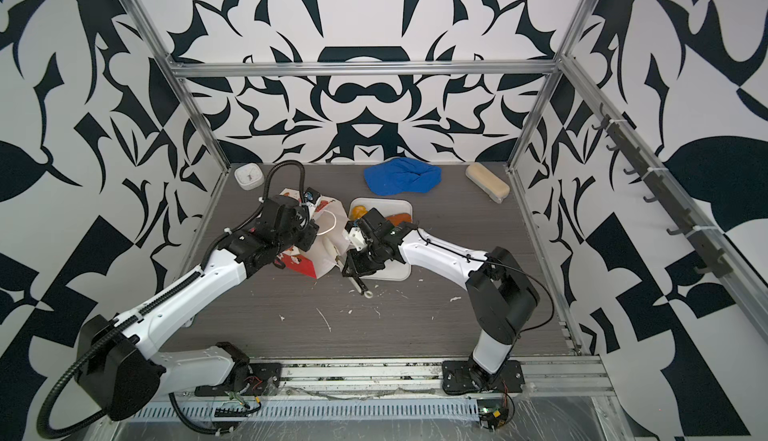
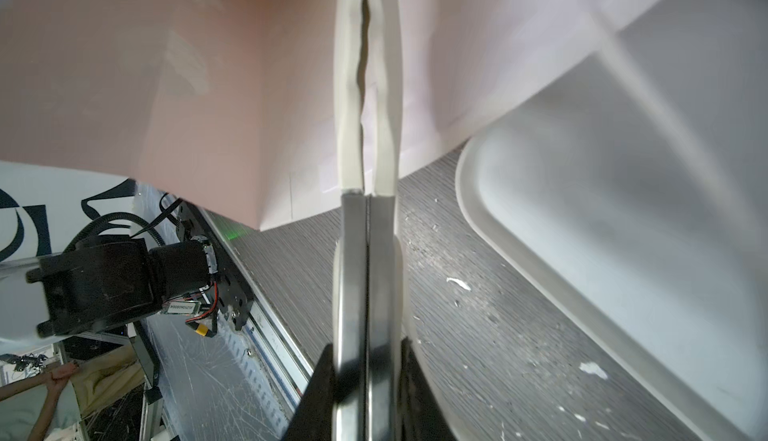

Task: Take the fake bread out of the paper bag

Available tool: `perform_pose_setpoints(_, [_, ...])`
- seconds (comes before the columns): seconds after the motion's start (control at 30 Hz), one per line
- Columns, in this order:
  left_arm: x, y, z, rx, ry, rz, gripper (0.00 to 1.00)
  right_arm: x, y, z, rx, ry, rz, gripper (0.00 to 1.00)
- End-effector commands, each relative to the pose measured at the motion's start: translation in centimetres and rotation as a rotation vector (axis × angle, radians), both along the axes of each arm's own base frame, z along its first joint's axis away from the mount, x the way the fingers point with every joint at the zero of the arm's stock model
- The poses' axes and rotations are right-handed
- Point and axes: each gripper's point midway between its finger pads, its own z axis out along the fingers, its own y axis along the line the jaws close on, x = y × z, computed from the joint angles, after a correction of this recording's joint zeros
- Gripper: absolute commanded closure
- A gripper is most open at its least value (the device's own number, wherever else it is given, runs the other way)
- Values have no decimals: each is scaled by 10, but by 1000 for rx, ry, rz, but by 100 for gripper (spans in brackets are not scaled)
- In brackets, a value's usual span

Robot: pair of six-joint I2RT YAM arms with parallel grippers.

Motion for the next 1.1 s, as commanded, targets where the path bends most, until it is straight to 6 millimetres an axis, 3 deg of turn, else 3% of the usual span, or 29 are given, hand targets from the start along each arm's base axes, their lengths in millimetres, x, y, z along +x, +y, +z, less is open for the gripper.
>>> perform_pose_setpoints(0.0, [2, 6, -6, 139, 29, 9, 93, 2, 28, 29, 123, -42, 48, 85])
perform_pose_setpoints(0.23, [18, -8, 2, 224, 62, -15, 94, -10, 52, 38, 233, 38, 106, 85])
perform_pose_setpoints(0.47, [39, -24, 9, 426, 66, -27, 94, -12, 68, 50, 345, 93, 126, 85])
perform_pose_setpoints(0.8, [56, -44, 22, 667, 23, -33, 95, -8, 85, 52, 425, 146, 139, 86])
perform_pose_setpoints(0.93, [56, -47, 29, 646, 8, -30, 95, -4, 90, 50, 431, 159, 135, 86])
perform_pose_setpoints(1.07, [44, -47, 30, 533, -28, -47, 95, 0, 79, 35, 317, 96, 123, 86])
